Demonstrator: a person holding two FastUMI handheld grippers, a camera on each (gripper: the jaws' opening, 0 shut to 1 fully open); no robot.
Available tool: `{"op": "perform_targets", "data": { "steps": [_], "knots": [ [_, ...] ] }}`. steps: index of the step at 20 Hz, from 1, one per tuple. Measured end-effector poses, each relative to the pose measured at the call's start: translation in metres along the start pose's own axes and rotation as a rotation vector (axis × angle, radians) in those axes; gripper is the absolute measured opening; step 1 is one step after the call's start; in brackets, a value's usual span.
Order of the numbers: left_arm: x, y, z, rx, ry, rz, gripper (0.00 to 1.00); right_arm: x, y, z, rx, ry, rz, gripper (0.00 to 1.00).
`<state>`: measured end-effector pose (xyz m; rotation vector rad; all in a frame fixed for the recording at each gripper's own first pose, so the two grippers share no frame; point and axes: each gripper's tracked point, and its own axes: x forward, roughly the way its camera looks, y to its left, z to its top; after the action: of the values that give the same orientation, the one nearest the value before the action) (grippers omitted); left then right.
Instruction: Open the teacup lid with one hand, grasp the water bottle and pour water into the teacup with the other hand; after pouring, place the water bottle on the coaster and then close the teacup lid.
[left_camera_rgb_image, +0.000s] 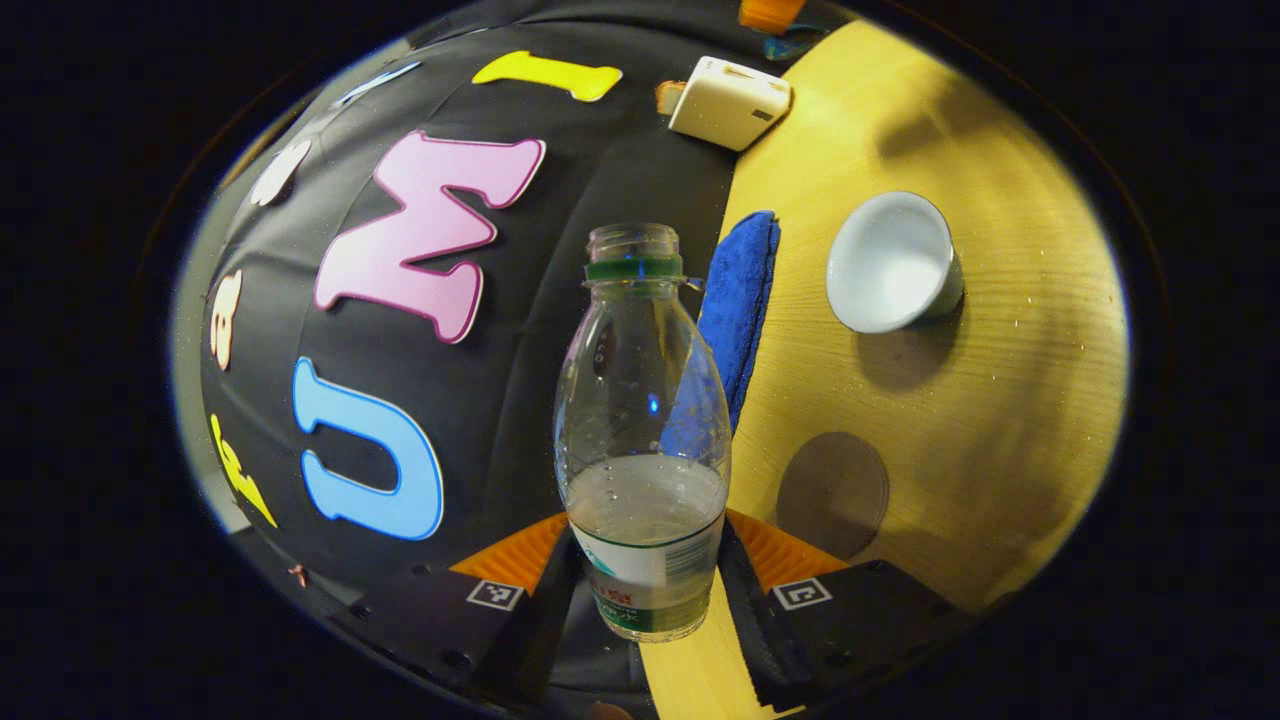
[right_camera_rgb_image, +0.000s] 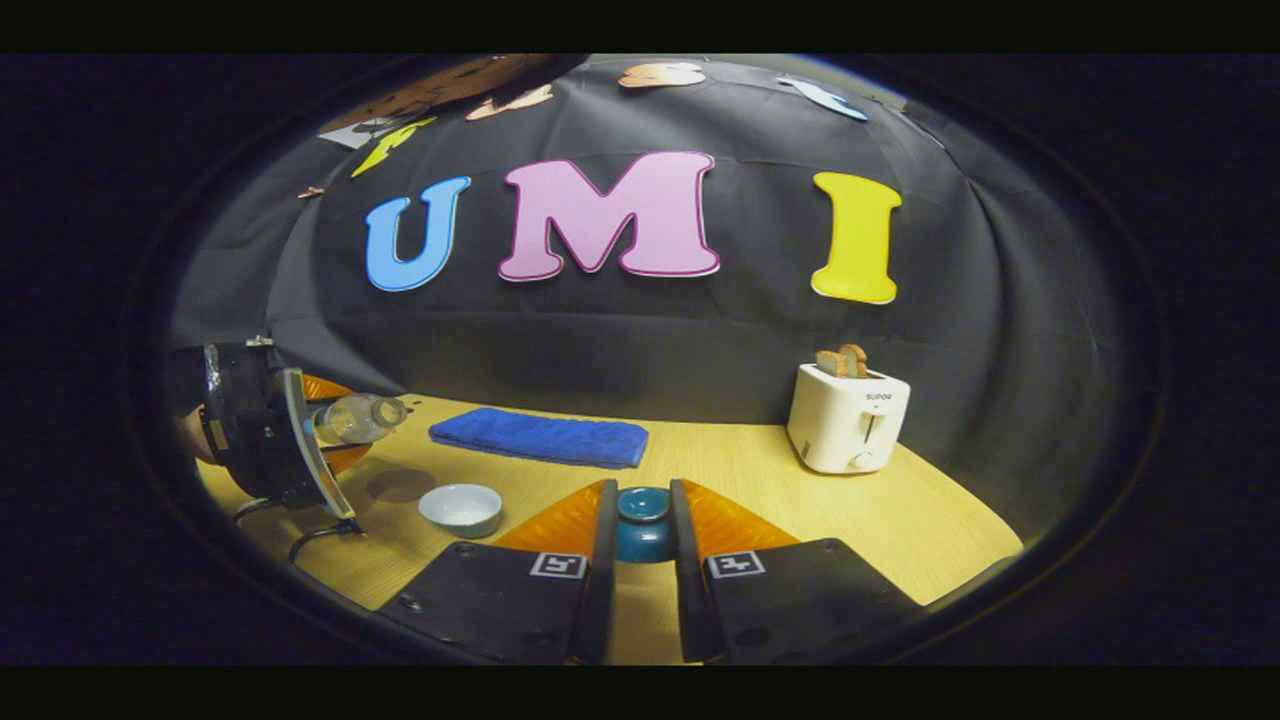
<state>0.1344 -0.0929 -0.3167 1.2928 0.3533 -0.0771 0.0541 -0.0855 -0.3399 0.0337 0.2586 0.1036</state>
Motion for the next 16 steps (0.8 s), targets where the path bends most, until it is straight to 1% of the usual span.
{"op": "perform_targets", "data": {
  "steps": [2,3,6,7,8,11,12,14,15,16],
  "knots": [
    [0.003,0.001,0.005,0.055,-0.016,0.003,0.75,-0.002,-0.003,-0.002,-0.001,0.002,-0.008,0.34],
    [0.004,0.002,0.006,0.085,-0.024,0.007,0.75,-0.003,-0.004,-0.002,-0.005,0.001,-0.012,0.24],
    [0.010,0.002,0.010,0.157,-0.038,0.011,0.75,-0.005,-0.006,-0.002,-0.001,-0.002,-0.020,0.34],
    [0.010,0.003,0.010,0.178,-0.040,0.014,0.75,-0.005,-0.006,-0.002,-0.001,-0.003,-0.022,0.34],
    [0.012,0.004,0.010,0.203,-0.041,0.020,0.75,-0.006,-0.006,-0.002,-0.003,-0.005,-0.023,0.29],
    [0.016,0.007,0.007,0.279,-0.039,0.051,0.75,-0.007,-0.007,-0.003,-0.006,-0.009,-0.025,0.29],
    [0.018,0.007,0.007,0.294,-0.038,0.056,0.75,-0.008,-0.007,-0.003,-0.003,-0.008,-0.024,0.24],
    [0.020,0.006,0.005,0.319,-0.040,0.065,0.75,-0.010,-0.008,-0.003,-0.001,-0.009,-0.026,0.34],
    [0.020,0.008,0.006,0.335,-0.046,0.072,0.75,-0.011,-0.008,-0.003,0.000,-0.008,-0.028,0.29],
    [0.022,0.008,0.006,0.352,-0.049,0.076,0.75,-0.011,-0.009,-0.004,0.001,-0.009,-0.029,0.31]
  ]
}}
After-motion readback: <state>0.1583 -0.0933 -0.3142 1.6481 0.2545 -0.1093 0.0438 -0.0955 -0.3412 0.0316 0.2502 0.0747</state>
